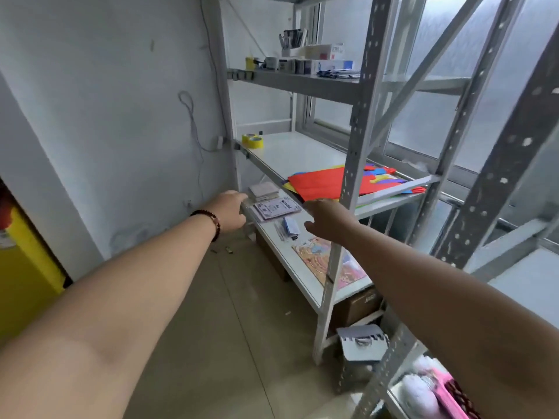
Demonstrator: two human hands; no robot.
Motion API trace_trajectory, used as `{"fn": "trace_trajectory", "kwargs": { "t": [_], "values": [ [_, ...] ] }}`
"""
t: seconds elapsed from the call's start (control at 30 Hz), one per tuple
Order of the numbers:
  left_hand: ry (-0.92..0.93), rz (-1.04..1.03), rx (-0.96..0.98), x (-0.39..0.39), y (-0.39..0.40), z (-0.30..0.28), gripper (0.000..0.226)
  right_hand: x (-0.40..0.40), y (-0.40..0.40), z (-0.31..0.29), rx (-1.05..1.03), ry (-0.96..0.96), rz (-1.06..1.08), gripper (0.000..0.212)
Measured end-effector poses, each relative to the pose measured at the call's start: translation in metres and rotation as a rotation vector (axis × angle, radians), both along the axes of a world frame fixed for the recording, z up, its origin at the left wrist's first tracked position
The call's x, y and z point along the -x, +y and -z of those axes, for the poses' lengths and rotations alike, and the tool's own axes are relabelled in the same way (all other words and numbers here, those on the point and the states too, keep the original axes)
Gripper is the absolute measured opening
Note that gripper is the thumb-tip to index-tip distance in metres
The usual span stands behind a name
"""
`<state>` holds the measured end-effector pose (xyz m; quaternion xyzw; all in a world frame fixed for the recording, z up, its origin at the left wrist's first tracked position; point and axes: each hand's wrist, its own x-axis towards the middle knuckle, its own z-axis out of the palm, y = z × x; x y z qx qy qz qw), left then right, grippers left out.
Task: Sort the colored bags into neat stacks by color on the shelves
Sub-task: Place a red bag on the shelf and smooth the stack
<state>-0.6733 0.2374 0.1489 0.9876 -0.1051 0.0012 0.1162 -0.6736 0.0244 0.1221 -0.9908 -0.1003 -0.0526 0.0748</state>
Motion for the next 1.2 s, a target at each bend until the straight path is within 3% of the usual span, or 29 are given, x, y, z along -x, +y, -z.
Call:
{"fn": "trace_trajectory", "kwargs": {
  "t": [0.1,0.37,0.67,0.87,1.03,1.17,1.2],
  "values": [
    [0.013,0.018,0.027,-0.057,-0.001,0.002,0.054,-0.058,0.003,0.004,0.001,0.012,0.003,0.022],
    [0.105,0.084,0.020,-0.205,0.009,0.032,0.049,-0.175,0.006,0.026,-0.020,0.086,0.141,0.040],
    [0.110,0.328,-0.027,-0.386,-0.001,0.057,0.049,-0.281,-0.007,0.058,-0.093,0.146,0.481,0.056],
    [0.175,0.478,-0.001,-0.463,-0.023,0.080,0.046,-0.312,-0.018,0.080,-0.185,0.226,0.728,0.052],
    [0.218,0.569,0.004,-0.512,-0.059,0.102,0.041,-0.341,-0.043,0.098,-0.448,0.156,1.027,0.039],
    [0.265,0.616,-0.054,-0.557,-0.100,0.115,0.050,-0.364,-0.064,0.109,-0.589,0.157,1.195,0.017],
    [0.266,0.638,-0.071,-0.567,-0.112,0.118,0.050,-0.369,-0.070,0.112,-0.650,0.159,1.232,0.021]
  ]
}}
